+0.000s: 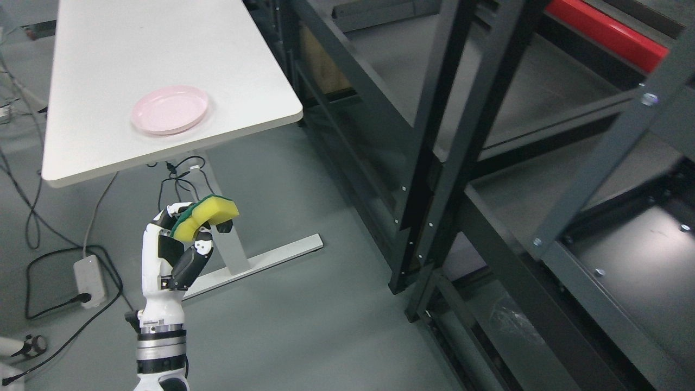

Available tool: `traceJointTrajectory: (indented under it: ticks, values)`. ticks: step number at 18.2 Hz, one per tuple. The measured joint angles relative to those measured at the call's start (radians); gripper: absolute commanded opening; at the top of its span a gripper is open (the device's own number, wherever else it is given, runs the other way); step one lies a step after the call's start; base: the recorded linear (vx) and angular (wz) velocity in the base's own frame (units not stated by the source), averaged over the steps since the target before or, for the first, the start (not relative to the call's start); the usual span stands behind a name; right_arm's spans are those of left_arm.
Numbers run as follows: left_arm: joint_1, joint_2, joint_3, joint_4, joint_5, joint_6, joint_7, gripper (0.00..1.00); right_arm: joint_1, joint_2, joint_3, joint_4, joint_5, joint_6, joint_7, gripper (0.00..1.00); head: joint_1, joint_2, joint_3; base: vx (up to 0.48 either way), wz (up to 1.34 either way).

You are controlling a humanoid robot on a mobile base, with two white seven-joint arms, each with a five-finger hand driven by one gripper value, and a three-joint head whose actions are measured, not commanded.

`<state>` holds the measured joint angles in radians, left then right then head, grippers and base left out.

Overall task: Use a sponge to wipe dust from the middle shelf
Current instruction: 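Turn toward the dark shelving unit holding the sponge in the left hand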

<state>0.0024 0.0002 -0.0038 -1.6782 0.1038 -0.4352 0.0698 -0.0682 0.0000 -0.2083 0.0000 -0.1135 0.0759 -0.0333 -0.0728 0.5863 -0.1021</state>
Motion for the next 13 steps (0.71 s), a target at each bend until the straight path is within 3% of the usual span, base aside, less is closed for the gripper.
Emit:
traceJointTrajectory:
  ticks: [13]
  values:
    - [-0.093, 0.014, -0.074, -0.009, -0.017, -0.029, -0.145, 0.00, 0.000, 0.000, 0.000, 0.000, 0.000, 0.000, -0.003, 1.00, 0.0000, 0.000, 0.000, -0.125, -0.71]
